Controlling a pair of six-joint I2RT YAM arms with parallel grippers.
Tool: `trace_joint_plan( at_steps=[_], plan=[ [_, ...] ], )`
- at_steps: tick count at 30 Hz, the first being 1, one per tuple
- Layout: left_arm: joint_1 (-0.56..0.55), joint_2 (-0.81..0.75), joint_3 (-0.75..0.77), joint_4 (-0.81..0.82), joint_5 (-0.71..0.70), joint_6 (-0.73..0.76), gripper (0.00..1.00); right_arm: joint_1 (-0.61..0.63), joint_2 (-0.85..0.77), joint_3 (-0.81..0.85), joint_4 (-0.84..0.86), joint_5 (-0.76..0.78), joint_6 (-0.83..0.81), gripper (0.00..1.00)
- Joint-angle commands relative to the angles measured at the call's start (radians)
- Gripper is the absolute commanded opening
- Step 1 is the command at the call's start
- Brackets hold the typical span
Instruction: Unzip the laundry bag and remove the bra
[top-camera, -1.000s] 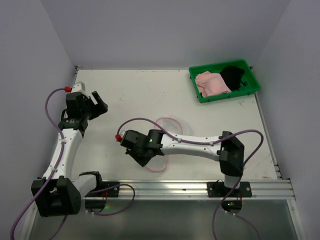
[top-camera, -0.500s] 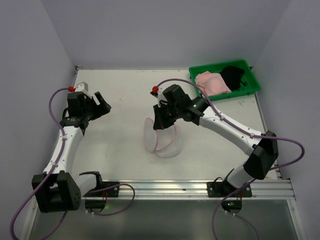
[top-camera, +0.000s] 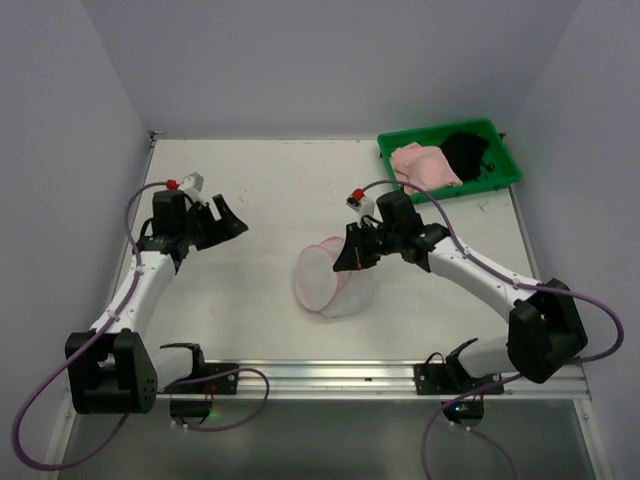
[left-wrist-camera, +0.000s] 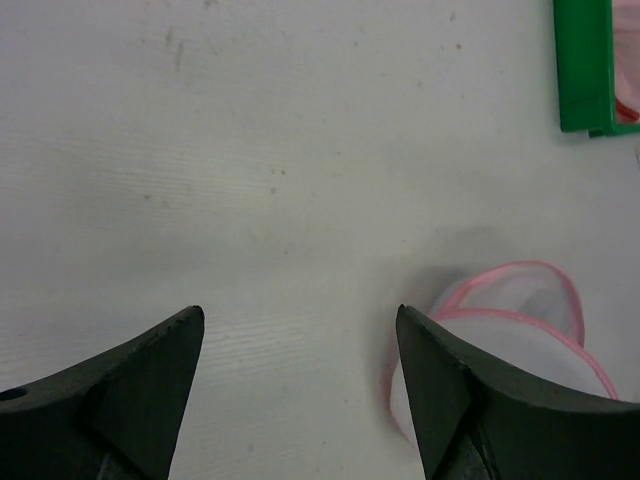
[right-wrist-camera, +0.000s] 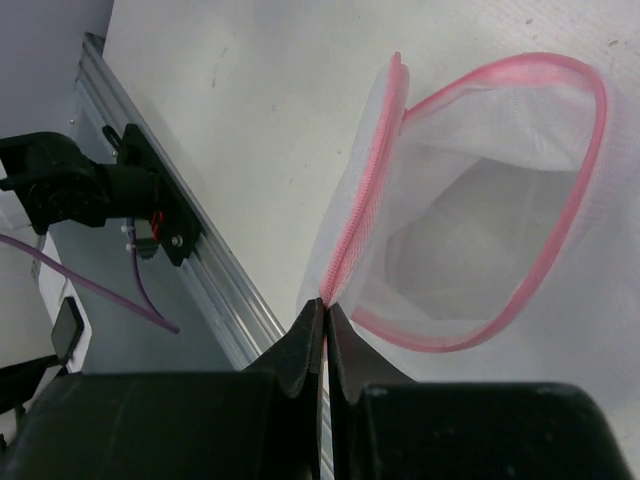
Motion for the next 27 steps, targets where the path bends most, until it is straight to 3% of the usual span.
trace_joint_plan(
  at_steps=[1, 3, 8, 12, 24, 27],
  plan=[
    [-0.111, -0.036, -0.031, 0.062, 0.098, -0.049, 0.80, -0.020, -0.053, -0.038, 0.155, -0.104, 0.027, 0.00],
    [-0.221, -0.044, -0.053, 0.107, 0.080, -0.106, 0.81, -0.025, -0.061, -0.054, 0.186, -0.132, 0.038, 0.00],
    [-0.336, -0.015, -0.174, 0.283, 0.042, -0.218, 0.80, -0.053, -0.094, -0.086, 0.214, -0.138, 0.053, 0.00],
    [-0.442, 0.071, -0.205, 0.408, 0.025, -0.272, 0.80, -0.092, -0.099, -0.121, 0.282, -0.227, 0.085, 0.00],
    [-0.525, 0.261, -0.295, 0.731, 0.123, -0.350, 0.81, -0.099, -0.094, -0.134, 0.316, -0.282, 0.095, 0.00],
    [-0.527, 0.301, -0.318, 0.791, 0.141, -0.361, 0.80, -0.100, -0.101, -0.130, 0.289, -0.204, 0.093, 0.00]
  ],
)
